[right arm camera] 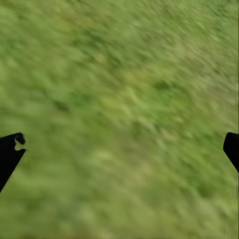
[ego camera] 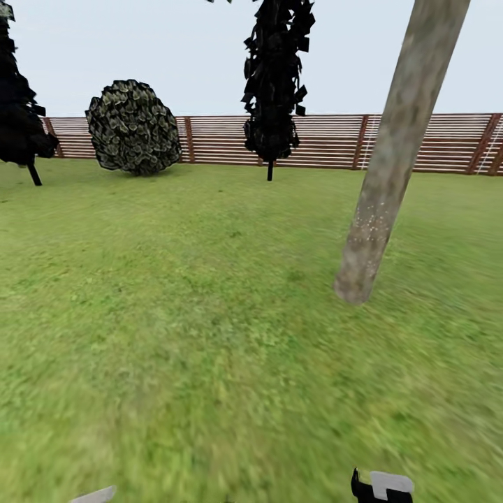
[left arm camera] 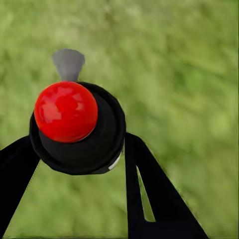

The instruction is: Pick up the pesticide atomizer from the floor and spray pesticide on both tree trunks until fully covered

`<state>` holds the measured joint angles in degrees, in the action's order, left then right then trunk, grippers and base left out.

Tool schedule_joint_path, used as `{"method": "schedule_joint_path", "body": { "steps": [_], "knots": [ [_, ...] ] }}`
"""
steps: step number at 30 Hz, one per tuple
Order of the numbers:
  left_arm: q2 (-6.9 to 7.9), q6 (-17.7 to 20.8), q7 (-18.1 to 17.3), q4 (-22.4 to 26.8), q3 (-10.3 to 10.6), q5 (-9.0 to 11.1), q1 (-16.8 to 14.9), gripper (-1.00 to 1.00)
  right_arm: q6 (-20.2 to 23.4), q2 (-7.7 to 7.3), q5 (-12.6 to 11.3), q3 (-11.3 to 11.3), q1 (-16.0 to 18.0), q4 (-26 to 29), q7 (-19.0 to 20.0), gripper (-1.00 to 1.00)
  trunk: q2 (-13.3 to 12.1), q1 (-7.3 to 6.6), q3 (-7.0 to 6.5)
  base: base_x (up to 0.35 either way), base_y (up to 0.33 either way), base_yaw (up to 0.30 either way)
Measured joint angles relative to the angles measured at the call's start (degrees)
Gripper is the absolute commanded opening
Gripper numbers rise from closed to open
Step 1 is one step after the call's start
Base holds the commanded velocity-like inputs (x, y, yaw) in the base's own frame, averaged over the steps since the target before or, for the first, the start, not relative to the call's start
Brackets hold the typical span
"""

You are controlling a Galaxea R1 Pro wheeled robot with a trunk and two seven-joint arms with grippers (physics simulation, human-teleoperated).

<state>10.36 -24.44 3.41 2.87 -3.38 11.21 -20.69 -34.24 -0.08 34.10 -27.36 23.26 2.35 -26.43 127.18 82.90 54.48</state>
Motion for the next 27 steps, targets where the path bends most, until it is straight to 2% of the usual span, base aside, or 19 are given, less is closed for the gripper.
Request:
{"method": "schedule_joint_path", "body": {
  "steps": [11,15,27],
  "knots": [
    [0.08,0.1,0.2,0.0,-0.2,0.0,0.0,-1.0,0.0,0.0,0.0,0.0,0.0,0.0,0.0,1.0,0.0,0.0,0.23,0.0,0.0,0.283],
    [0.12,0.1,1.1,0.0,-1.3,1.2,0.0,-1.0,0.0,0.0,0.0,0.0,0.0,0.0,0.0,1.0,0.0,0.0,0.32,0.0,0.0,0.283],
    [-0.03,0.1,1.2,0.0,-1.4,1.5,0.0,-1.0,0.0,0.0,0.0,0.0,0.0,0.0,0.0,1.0,0.0,0.0,0.57,0.0,0.0,0.283]
  ]
}}
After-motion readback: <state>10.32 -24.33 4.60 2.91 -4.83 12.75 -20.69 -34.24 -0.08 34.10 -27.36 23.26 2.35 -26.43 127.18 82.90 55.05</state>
